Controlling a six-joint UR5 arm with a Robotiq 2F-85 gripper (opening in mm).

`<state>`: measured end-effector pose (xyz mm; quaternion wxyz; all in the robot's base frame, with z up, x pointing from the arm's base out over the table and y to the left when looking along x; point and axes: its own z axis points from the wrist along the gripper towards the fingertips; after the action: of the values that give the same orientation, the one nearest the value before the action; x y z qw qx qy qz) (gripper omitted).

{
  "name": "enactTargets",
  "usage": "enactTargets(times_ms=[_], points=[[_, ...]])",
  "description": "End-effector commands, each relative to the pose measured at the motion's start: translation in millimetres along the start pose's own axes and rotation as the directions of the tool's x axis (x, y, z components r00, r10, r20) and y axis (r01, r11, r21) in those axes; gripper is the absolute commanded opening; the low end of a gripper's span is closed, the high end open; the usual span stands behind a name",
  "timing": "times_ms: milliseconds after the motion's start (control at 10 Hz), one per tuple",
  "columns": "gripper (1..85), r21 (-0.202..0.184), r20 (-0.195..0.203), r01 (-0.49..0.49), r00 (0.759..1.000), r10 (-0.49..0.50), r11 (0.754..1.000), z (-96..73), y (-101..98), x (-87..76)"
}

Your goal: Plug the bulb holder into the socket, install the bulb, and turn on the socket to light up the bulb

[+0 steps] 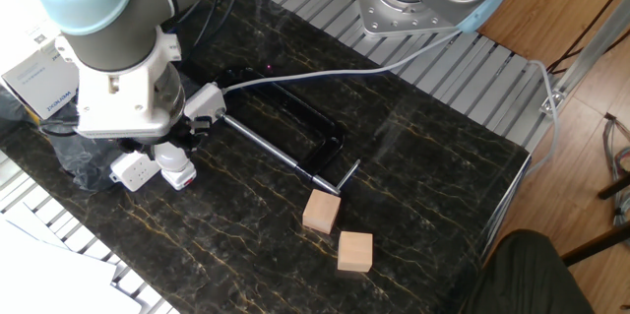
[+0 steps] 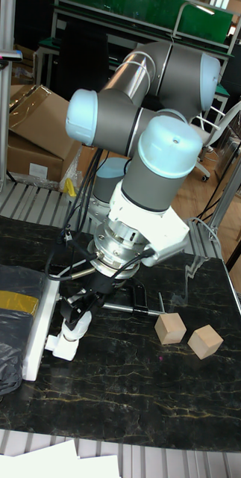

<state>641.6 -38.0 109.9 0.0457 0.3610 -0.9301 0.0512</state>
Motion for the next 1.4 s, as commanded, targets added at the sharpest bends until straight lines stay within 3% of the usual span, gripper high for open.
enactTargets(times_ms=[0,700,900,1100,1300], points=[[1.0,-0.019,0.006,-0.105,0.994,0.105,0.994,-0.6,-2.2,-2.3],[1.0,0.023,-0.022,-0.280,0.959,0.281,0.960,1.3,-7.9,2.7],[1.0,0.047,-0.014,-0.323,0.946,0.324,0.945,2.6,-4.3,-1.4],[1.3,0.041,-0.016,-0.335,0.942,0.335,0.941,4.7,3.1,-5.4],[17.7,0.043,-0.017,-0.298,0.954,0.299,0.954,2.9,-0.3,-4.1]])
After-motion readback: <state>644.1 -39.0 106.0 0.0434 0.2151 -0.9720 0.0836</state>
